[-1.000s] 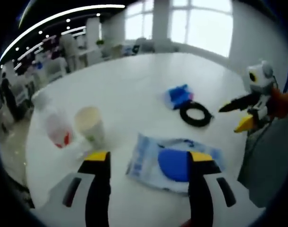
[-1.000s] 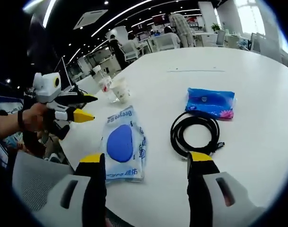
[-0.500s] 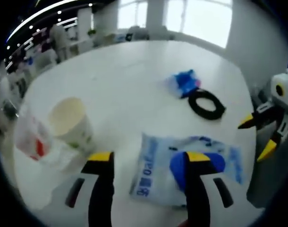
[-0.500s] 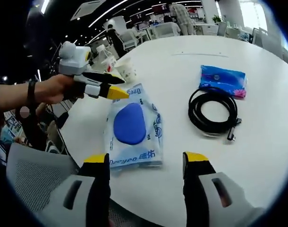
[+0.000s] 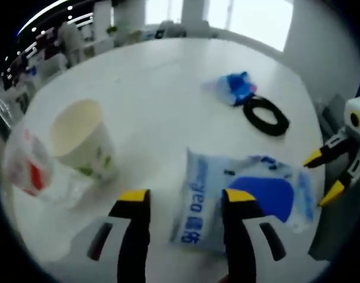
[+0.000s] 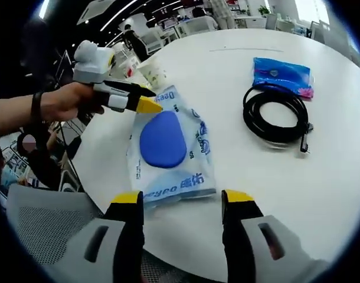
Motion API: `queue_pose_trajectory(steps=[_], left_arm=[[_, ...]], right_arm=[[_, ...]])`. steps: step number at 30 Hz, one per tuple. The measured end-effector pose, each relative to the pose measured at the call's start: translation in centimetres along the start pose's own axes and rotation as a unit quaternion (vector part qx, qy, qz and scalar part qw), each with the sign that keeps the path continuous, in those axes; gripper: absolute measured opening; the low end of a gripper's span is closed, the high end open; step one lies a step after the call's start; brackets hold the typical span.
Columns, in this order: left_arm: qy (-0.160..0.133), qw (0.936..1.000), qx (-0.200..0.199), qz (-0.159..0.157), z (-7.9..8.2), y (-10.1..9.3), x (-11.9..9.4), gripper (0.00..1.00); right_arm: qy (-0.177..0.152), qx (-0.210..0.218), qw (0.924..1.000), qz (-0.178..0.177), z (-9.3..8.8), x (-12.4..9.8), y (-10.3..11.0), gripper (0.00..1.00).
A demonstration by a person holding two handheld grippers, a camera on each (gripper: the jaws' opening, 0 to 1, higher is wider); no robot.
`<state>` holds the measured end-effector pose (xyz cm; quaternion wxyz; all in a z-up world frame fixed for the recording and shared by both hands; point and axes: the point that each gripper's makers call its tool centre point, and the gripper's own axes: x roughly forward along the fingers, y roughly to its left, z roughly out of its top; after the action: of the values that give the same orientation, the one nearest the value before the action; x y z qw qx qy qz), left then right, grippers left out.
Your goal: Arrange the tabletop items into an orderly group along one side of the table until the central work area is clear of visible clutter.
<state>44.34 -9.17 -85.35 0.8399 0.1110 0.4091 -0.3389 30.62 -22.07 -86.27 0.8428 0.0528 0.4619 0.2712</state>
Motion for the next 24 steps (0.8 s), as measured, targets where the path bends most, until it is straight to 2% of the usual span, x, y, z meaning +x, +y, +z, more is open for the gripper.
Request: queue_pose_trajectory(steps=[7,14,22,24], left_arm=[[0.002,0.9998,-0.006,-0.017,-0.2,-0.7,0.4,0.26],[0.003,0.9998,-0.007,-0.017,-0.2,-0.9,0.3,0.10],[0.007,0.9999,0.005,-0.012,0.1,-1.2,-0.1,0.02],[0.006,0.9999,0.004,-0.011,0.1,-1.3,-0.3,0.01]], right_arm=[[0.003,0.008,0.9999,-0.009,0.5,0.5,0.0,0.42],[0.007,0.008,0.9994,-0.031,0.6,0.7,-0.7,0.28],[0.005,-0.003,0.9989,-0.046,0.9,0.4,-1.4,0.18],[0.000,-0.021,0.9980,-0.059,1.5,0.1,-2.0,0.07]])
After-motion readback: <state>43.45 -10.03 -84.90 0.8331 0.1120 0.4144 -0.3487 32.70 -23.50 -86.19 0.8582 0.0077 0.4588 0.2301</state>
